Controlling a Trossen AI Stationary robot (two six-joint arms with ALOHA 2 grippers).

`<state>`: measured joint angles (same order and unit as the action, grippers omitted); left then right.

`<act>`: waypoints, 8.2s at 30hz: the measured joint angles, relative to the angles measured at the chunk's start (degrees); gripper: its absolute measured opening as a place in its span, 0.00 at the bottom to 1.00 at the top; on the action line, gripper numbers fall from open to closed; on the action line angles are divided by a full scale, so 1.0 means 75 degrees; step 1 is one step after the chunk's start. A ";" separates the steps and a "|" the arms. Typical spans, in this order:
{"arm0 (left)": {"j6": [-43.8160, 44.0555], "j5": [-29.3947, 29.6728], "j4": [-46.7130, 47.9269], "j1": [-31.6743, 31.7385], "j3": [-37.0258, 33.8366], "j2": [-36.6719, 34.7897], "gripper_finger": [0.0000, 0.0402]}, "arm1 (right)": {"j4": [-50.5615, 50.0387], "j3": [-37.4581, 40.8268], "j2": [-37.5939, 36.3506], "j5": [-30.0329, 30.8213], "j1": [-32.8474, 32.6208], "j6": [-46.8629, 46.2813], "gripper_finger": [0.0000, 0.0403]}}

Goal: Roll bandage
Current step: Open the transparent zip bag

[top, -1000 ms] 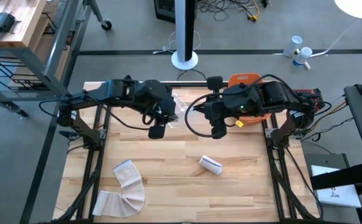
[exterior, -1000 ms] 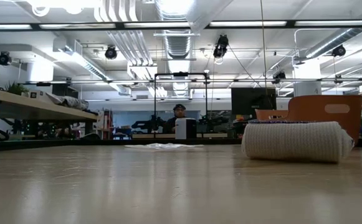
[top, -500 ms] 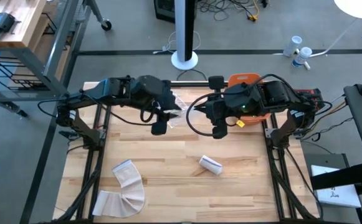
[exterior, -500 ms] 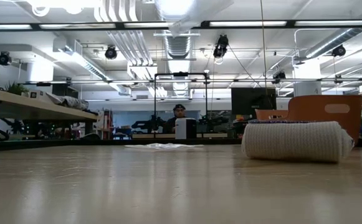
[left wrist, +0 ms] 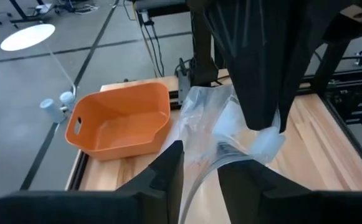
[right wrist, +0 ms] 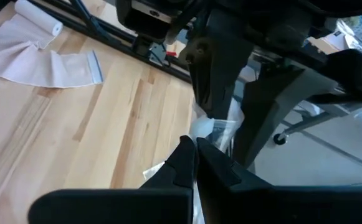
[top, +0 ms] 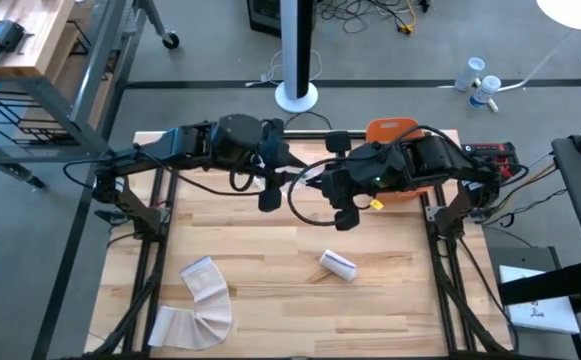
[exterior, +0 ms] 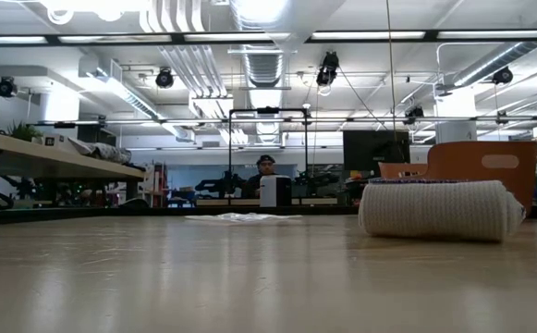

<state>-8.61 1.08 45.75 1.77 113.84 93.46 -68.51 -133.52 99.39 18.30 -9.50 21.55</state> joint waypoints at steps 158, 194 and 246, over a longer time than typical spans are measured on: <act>0.0837 0.1612 0.1433 -0.0173 -0.0040 -0.1098 0.00 | 0.0547 0.0108 -0.0883 0.0534 0.0551 -0.2285 0.00; 0.0410 0.0635 0.0014 -0.0080 -0.0030 -0.2337 0.00 | 0.0106 0.0172 -0.0988 -0.0124 0.0533 -0.2513 0.69; 0.0203 -0.0087 0.0058 -0.0083 -0.0030 -0.2633 0.00 | 0.1868 -0.0061 -0.1469 -0.0691 0.0597 -0.3517 0.66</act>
<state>-7.09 0.43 46.18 1.15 113.62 73.72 -54.50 -133.97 88.38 13.11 -5.02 -4.83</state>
